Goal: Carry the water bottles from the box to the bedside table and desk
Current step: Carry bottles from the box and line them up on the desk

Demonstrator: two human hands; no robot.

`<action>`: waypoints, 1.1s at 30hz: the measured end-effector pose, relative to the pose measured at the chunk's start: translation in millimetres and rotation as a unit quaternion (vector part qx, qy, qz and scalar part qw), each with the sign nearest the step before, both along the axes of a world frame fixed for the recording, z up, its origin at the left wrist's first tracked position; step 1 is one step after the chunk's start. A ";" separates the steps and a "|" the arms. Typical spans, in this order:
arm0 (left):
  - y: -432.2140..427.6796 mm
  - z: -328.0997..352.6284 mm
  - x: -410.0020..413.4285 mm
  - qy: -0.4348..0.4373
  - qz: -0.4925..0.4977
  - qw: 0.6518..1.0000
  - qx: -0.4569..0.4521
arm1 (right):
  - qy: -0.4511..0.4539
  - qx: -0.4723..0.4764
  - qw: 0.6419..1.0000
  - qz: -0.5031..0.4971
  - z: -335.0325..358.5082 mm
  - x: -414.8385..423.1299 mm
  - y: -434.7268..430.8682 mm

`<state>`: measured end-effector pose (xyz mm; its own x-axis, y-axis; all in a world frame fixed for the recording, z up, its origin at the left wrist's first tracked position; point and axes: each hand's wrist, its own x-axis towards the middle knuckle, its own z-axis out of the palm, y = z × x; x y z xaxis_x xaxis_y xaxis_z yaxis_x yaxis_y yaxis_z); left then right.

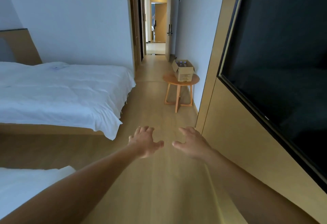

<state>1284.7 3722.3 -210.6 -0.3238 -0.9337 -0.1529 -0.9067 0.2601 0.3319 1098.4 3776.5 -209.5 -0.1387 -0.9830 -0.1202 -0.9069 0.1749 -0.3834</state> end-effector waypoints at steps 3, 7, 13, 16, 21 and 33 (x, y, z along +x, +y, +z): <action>-46.3 0.0 -19.4 0.001 0.016 1.000 0.001 | 0.005 0.006 1.000 0.001 3.2 -26.3 -50.3; -112.9 -6.5 -36.7 -0.007 0.019 1.000 0.007 | 0.002 0.021 1.000 0.001 -0.6 -48.1 -114.6; -236.2 -23.3 -60.0 0.007 0.007 1.000 0.012 | 0.008 0.029 1.000 -0.006 -12.1 -66.5 -235.1; -304.5 -22.4 -68.9 0.019 0.000 1.000 0.012 | 0.014 0.038 0.999 -0.019 -12.6 -72.9 -298.6; -405.1 -15.7 -81.5 0.011 -0.026 1.000 0.005 | 0.008 0.029 0.999 -0.032 -9.2 -86.2 -389.2; -624.2 -24.9 -191.2 -0.003 -0.040 0.999 0.011 | -0.034 0.035 0.998 -0.039 -28.0 -188.9 -601.6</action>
